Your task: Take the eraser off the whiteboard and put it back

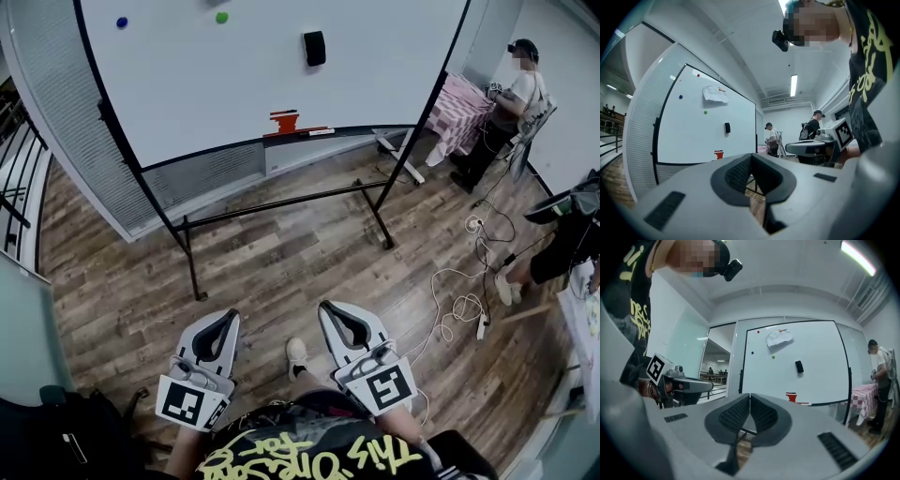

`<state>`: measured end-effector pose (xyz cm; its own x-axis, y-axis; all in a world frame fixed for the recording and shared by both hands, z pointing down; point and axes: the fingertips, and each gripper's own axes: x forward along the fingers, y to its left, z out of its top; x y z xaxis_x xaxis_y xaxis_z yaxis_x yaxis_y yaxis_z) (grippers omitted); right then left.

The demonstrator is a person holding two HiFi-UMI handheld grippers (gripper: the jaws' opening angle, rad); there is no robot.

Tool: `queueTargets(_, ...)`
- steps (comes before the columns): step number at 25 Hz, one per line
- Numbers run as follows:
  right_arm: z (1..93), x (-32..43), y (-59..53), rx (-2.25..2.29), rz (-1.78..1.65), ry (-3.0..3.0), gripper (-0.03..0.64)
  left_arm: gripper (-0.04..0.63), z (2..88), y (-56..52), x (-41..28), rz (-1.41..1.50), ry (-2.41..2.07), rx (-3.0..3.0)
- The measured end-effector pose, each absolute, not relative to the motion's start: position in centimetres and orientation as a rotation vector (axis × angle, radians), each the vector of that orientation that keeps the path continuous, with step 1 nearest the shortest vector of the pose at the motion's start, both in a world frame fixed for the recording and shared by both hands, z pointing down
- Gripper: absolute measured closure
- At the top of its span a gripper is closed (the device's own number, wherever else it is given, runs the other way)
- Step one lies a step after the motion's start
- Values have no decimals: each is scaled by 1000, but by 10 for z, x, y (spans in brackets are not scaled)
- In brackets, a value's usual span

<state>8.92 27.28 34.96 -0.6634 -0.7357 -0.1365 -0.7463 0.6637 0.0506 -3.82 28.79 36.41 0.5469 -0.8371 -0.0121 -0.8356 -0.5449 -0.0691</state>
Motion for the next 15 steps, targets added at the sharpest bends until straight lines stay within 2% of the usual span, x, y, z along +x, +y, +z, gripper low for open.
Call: queueTargets(15,337,84,172,-1177,140,2800,606,588,345,196,-45,18,1587,-2681)
